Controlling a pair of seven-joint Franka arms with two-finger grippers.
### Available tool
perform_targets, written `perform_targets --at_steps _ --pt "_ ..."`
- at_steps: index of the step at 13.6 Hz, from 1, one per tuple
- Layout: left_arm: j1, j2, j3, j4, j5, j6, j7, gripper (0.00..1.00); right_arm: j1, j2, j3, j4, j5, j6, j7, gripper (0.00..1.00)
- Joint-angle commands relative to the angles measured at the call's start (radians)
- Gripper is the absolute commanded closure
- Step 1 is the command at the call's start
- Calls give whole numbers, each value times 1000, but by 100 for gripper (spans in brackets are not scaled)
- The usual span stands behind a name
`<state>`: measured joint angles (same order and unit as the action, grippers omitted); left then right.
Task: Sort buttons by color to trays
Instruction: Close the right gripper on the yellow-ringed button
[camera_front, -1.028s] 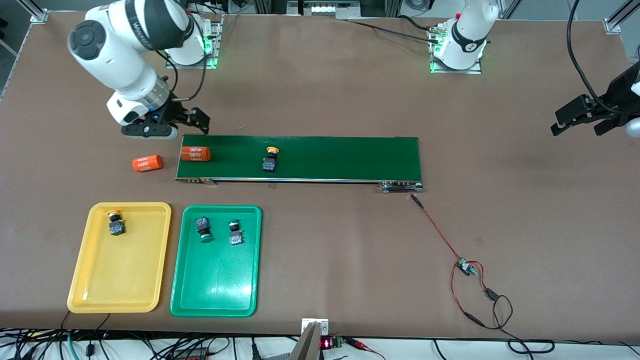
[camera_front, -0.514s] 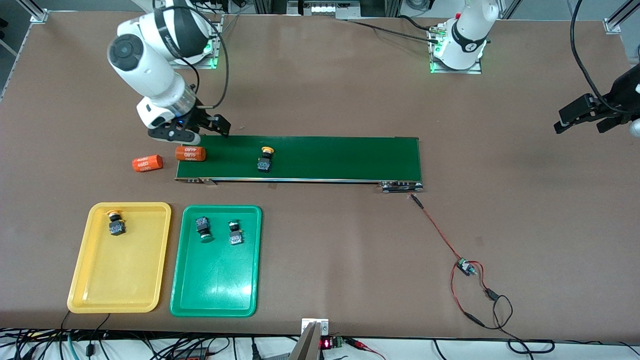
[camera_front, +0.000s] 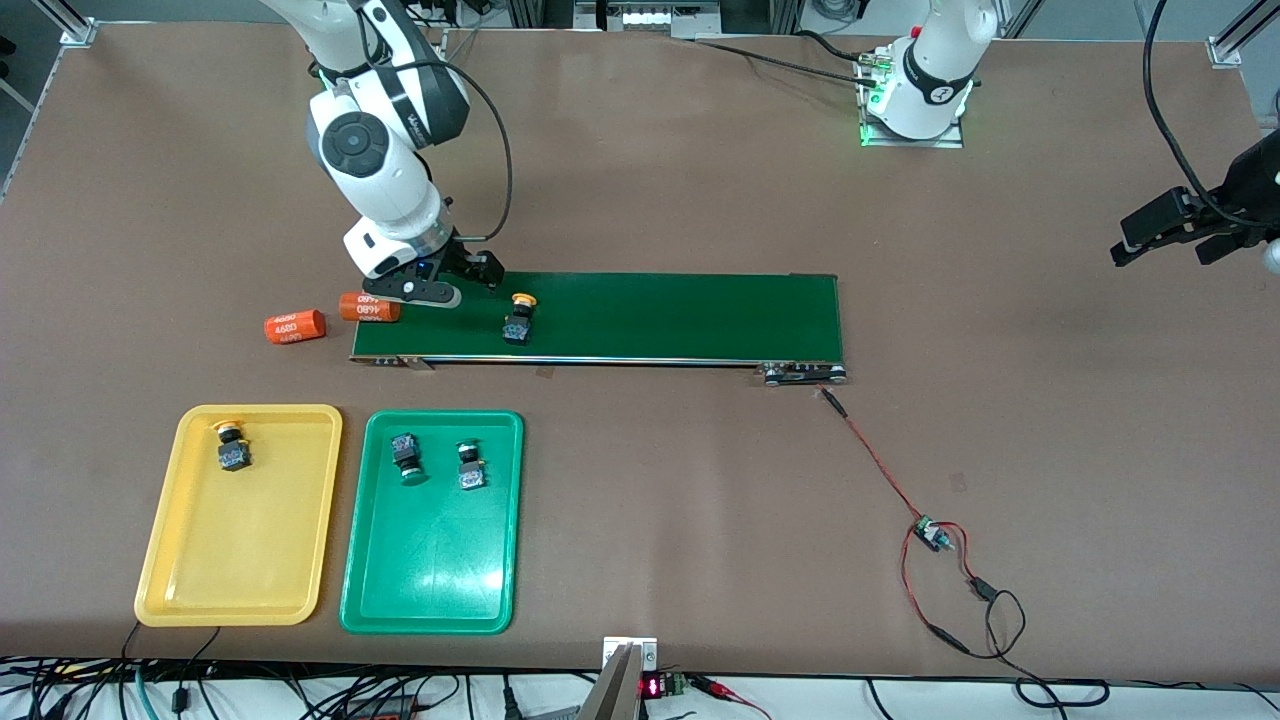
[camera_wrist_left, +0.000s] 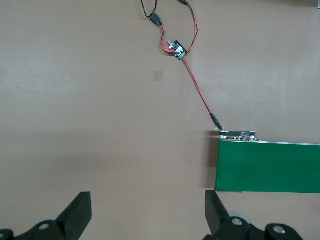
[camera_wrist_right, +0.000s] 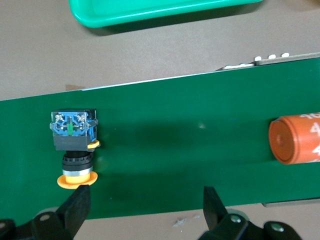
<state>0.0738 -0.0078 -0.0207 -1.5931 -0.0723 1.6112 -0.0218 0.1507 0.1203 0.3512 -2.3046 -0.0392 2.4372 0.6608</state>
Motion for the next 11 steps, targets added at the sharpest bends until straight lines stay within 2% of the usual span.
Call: perform_targets --at_steps 1,5,8,9,11 --pt "4 -9 -4 1 16 -11 16 0 6 2 -3 14 -24 0 22 0" --pt "9 -6 -4 1 16 -13 17 0 4 2 -3 22 -34 -3 19 0" --pt "9 -6 -4 1 16 -13 17 0 -5 34 -6 66 -222 3 13 0" --pt "14 -4 -4 2 16 -11 17 0 -5 51 -6 88 -255 3 10 0" --pt "23 0 -4 2 14 -11 17 0 -5 73 -6 109 -257 5 11 0"
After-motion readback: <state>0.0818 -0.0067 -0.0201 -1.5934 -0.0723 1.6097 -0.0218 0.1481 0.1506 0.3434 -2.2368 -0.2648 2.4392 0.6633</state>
